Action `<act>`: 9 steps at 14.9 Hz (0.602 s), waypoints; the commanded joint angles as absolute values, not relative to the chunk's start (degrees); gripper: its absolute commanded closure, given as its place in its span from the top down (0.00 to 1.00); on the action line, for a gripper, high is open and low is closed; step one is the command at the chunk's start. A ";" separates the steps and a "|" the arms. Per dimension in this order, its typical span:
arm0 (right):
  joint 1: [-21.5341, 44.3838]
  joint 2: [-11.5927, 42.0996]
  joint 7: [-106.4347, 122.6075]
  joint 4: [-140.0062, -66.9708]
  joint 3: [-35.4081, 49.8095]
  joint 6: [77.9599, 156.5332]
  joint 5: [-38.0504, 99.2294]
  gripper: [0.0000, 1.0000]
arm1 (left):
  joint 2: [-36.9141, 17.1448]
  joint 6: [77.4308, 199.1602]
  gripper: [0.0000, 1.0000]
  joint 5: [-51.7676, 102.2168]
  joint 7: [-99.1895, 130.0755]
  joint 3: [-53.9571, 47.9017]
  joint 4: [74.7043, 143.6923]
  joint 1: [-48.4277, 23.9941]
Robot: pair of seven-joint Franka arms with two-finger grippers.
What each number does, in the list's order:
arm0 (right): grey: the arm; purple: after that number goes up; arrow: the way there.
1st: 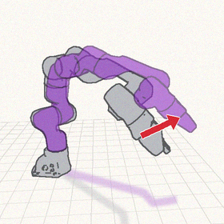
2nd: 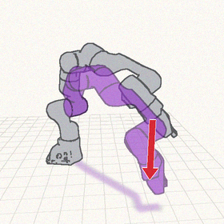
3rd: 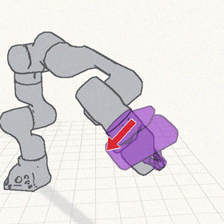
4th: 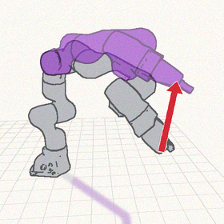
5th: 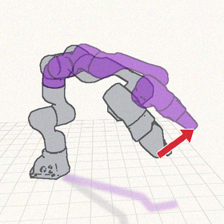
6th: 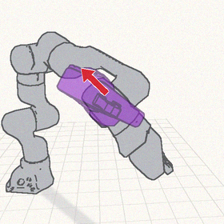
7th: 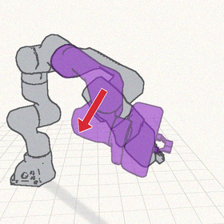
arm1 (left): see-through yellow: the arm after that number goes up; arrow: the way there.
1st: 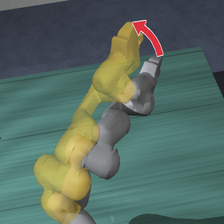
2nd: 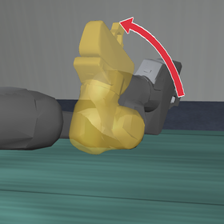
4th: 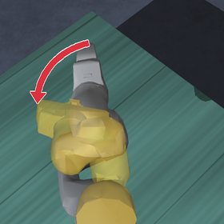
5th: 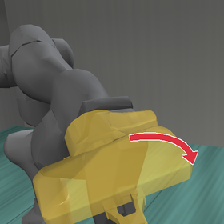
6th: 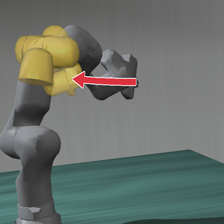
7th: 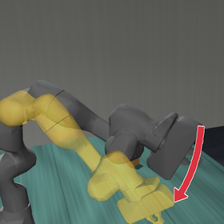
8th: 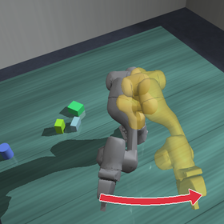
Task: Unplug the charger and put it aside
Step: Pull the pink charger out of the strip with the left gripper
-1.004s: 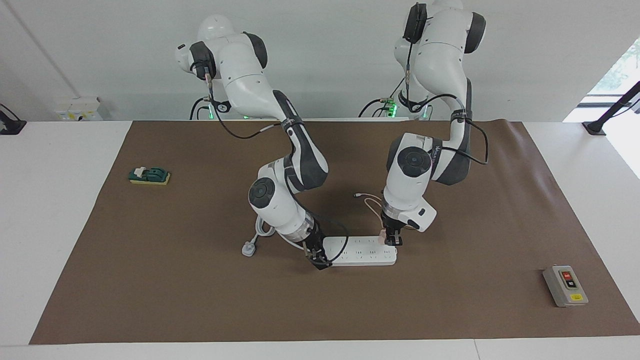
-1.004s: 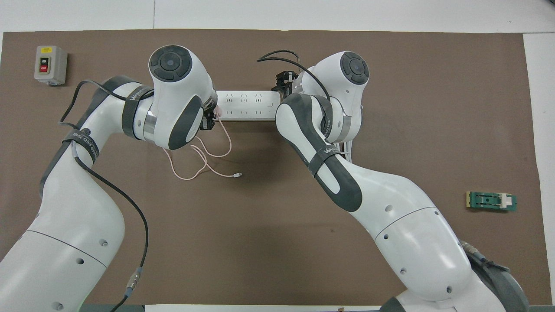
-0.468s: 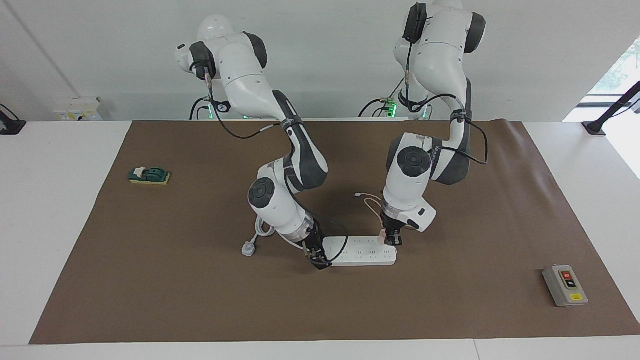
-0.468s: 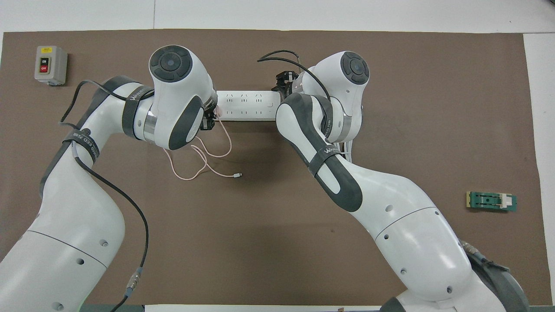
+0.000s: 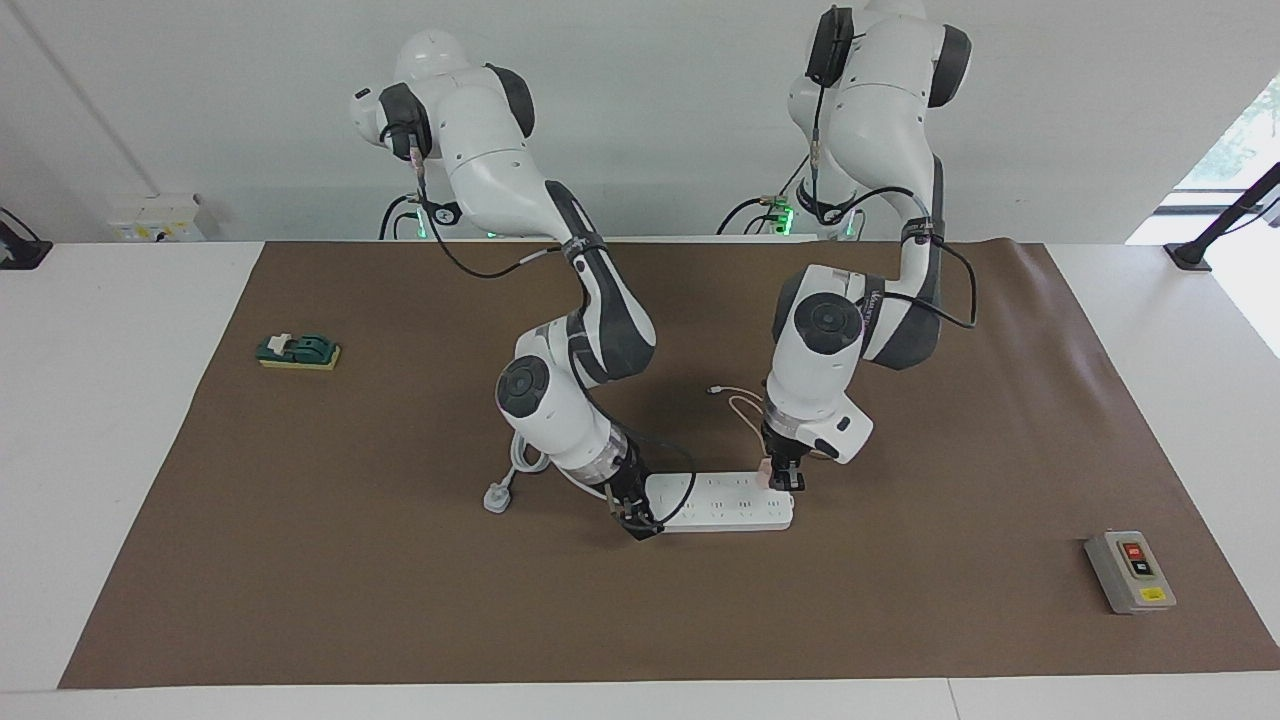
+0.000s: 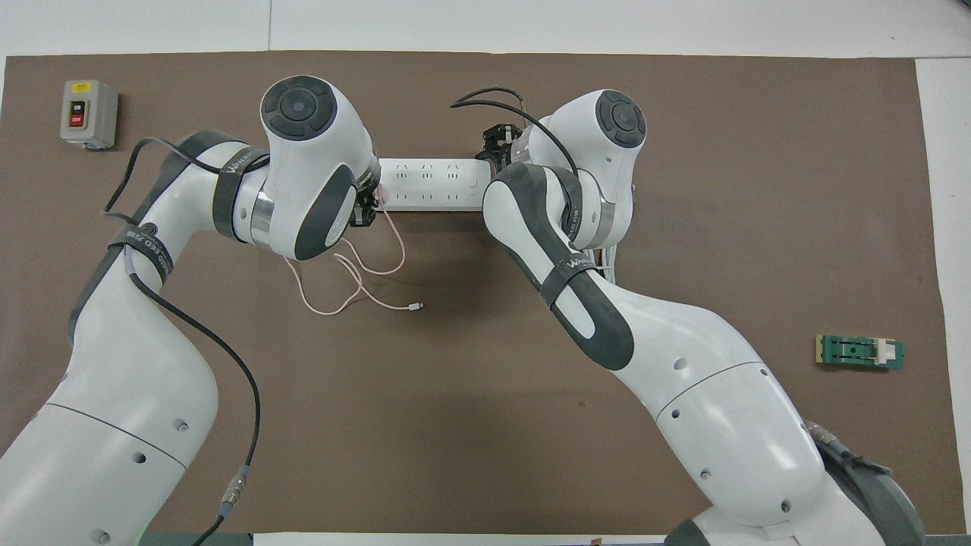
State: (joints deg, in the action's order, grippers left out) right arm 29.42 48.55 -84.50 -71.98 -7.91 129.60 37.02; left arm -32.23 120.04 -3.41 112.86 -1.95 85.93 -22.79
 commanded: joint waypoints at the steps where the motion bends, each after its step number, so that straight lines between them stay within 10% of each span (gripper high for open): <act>1: 28.65 50.98 -85.34 -68.64 -7.47 130.78 37.27 0.00 | -29.53 111.64 0.00 -4.31 111.36 -1.49 82.80 -22.85; 9: 28.48 50.98 -85.34 -68.64 -7.47 130.78 37.27 0.00 | -26.02 106.17 0.00 -3.60 102.06 -1.41 80.51 -20.57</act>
State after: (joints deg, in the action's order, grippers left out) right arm 29.40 48.55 -84.51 -71.96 -7.91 129.56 37.05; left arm -27.47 107.59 -3.41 106.19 -1.31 80.70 -21.92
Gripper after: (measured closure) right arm 0.079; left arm 0.687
